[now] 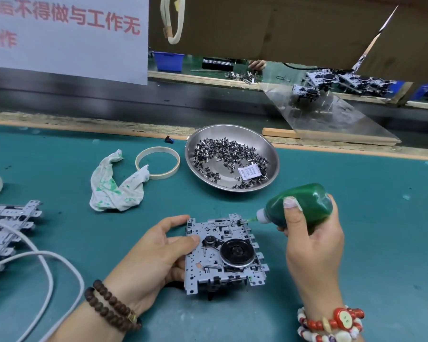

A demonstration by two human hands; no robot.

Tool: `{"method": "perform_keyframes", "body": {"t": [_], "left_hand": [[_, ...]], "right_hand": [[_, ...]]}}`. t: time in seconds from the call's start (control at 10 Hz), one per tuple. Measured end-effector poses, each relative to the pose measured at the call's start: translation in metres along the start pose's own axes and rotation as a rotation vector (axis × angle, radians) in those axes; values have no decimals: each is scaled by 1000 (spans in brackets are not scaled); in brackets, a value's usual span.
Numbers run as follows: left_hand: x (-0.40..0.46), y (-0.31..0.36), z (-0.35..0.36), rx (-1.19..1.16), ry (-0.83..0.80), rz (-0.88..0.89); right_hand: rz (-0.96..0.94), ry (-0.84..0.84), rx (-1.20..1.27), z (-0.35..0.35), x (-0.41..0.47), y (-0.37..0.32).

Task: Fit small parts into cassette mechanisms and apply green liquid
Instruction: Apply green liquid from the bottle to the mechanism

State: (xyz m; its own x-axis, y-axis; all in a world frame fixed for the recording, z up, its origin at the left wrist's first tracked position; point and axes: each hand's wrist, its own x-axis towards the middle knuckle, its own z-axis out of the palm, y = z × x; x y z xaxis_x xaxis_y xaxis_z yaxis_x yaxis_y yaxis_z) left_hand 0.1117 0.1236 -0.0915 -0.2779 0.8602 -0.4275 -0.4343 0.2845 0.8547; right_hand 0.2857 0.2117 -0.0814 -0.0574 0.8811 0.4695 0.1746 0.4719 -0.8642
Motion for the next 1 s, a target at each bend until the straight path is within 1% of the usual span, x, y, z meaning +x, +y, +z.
{"method": "perform_keyframes", "body": {"t": [0.7, 1.0], "left_hand": [[0, -1, 2, -12, 15, 9], [-1, -2, 1, -5, 3, 9]], "right_hand": [[15, -15, 17, 3, 1, 0], [16, 9, 24, 2, 0, 1]]}}
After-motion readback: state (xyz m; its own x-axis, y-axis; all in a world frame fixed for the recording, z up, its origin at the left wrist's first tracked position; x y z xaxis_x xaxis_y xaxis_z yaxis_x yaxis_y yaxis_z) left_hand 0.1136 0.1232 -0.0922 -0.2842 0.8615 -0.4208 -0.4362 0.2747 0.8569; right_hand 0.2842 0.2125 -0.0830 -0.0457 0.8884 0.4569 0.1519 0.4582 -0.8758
